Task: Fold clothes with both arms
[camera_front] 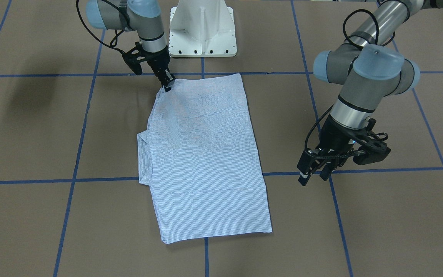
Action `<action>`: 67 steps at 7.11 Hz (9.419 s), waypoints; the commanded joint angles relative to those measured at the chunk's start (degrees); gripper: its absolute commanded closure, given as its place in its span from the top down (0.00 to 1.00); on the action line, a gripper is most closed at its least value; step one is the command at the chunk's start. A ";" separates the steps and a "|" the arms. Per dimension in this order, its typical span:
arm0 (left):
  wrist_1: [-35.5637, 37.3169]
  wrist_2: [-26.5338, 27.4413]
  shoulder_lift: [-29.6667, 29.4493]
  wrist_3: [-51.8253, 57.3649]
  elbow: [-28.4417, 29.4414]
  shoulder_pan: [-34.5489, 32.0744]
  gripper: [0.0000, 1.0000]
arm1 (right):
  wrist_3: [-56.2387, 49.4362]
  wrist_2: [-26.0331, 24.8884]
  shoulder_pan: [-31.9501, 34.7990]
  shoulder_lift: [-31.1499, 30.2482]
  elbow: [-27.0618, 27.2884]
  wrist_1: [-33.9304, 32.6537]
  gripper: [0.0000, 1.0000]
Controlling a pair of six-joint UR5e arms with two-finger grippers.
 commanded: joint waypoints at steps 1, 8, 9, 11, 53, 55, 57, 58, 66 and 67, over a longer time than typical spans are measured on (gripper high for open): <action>0.00 0.00 -0.09 -0.52 0.00 0.00 0.79 | 0.00 0.37 0.33 -0.04 0.98 0.00 0.00; -0.18 25.61 16.43 -40.84 -21.98 38.16 0.77 | 0.00 0.55 0.15 -1.45 3.27 0.00 0.00; 0.43 27.14 16.52 -41.74 -21.54 41.28 0.75 | 0.00 0.55 0.15 -1.36 3.27 0.00 0.00; 0.70 27.16 16.52 -42.54 -21.36 43.76 0.71 | 0.00 0.55 0.06 -1.36 3.27 0.00 0.00; -13.04 -1.67 3.47 6.77 4.98 -0.61 0.99 | -56.51 27.16 42.67 21.53 -36.77 7.86 1.00; -3.46 -2.02 13.39 26.08 -8.12 -2.53 0.99 | -79.17 30.14 48.37 9.08 -23.69 0.56 1.00; -3.52 -16.44 24.12 48.91 -12.04 -13.99 0.99 | -94.42 36.29 54.87 -3.59 -13.56 -2.01 1.00; -3.43 -19.83 28.69 60.44 -12.05 -19.63 0.99 | -103.53 38.06 57.95 -9.83 -11.08 -2.02 1.00; 6.15 -26.28 41.65 88.41 -12.74 -34.72 0.99 | -133.85 43.80 72.57 -26.76 -7.36 -3.26 1.00; 6.24 -26.54 41.75 88.24 -13.44 -34.80 0.99 | -133.25 43.88 72.49 -27.11 -7.19 -3.17 1.00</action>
